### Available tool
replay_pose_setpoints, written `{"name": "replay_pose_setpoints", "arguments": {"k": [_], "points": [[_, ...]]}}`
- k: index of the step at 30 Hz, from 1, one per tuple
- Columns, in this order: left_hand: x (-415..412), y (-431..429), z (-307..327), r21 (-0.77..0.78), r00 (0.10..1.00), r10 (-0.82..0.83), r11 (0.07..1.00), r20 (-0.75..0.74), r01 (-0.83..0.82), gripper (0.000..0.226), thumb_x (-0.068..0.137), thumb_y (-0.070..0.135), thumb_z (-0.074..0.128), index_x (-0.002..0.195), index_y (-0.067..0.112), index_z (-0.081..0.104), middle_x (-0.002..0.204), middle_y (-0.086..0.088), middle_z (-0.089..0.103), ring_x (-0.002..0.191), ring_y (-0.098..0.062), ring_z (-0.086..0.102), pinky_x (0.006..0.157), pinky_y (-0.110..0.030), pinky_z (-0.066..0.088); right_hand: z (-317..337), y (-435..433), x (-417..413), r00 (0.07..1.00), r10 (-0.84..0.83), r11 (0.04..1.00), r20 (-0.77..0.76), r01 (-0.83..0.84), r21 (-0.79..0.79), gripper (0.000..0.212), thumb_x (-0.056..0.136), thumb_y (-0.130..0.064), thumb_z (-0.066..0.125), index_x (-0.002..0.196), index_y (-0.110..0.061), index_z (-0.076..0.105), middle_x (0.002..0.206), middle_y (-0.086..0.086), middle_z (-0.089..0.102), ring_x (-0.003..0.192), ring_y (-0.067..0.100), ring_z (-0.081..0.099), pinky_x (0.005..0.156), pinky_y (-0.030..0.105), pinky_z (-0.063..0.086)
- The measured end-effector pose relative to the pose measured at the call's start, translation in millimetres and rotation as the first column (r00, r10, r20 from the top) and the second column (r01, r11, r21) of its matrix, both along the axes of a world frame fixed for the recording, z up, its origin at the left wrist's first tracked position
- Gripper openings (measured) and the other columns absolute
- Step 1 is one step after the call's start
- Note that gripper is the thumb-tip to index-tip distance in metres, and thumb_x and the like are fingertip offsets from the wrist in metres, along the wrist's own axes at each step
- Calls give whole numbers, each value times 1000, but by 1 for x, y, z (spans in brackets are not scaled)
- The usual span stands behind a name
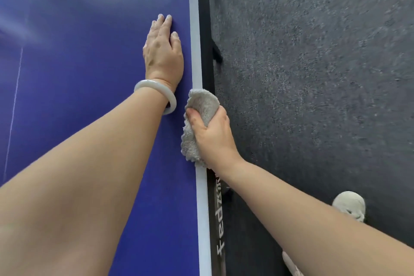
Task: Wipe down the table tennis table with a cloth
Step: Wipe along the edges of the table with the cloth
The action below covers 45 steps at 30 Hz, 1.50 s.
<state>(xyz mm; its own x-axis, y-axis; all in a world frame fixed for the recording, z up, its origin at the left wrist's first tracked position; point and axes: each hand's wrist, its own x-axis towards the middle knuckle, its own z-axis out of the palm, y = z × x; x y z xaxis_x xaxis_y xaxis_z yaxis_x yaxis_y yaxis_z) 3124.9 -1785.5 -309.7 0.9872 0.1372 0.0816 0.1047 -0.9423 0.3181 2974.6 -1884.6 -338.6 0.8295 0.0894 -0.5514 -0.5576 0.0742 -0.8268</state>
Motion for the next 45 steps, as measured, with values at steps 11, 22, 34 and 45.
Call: {"name": "replay_pose_setpoints", "arguments": {"k": [11, 22, 34, 45], "points": [[-174, 5, 10, -39, 999, -42, 998, -12, 42, 43, 101, 11, 42, 144, 7, 45, 154, -7, 36, 144, -20, 29, 120, -38, 22, 5, -2, 3, 1000, 12, 1000, 21, -13, 18, 70, 92, -57, 56, 136, -4, 40, 135, 15, 46, 125, 31, 50, 107, 48, 41], [-244, 8, 4, 86, 992, -37, 995, -120, 47, 55, 100, 24, 23, 154, 16, 21, 163, 1, 13, 151, -13, 6, 123, -40, 8, 5, 15, -70, 984, -179, 984, -14, 179, 11, 70, 89, -67, 48, 142, -20, 44, 130, 4, 51, 123, 20, 50, 108, 42, 40], [-245, 9, 3, 99, 996, -29, 994, -89, 38, 51, 104, 20, 27, 155, 17, 24, 163, 0, 15, 151, -15, 8, 123, -36, 6, -11, 13, -77, 986, -155, 986, 65, 150, 79, 59, 95, -50, 55, 139, -11, 46, 134, 9, 56, 129, 22, 50, 112, 42, 37], [-246, 12, -1, 105, 999, -24, 994, -42, 28, 50, 106, 19, 29, 155, 16, 24, 163, 0, 17, 151, -16, 10, 123, -34, 6, -2, 12, -247, 997, -72, 991, -7, 72, 114, 65, 74, -75, 51, 124, -34, 50, 119, -9, 58, 113, 4, 55, 104, 37, 43]]}}
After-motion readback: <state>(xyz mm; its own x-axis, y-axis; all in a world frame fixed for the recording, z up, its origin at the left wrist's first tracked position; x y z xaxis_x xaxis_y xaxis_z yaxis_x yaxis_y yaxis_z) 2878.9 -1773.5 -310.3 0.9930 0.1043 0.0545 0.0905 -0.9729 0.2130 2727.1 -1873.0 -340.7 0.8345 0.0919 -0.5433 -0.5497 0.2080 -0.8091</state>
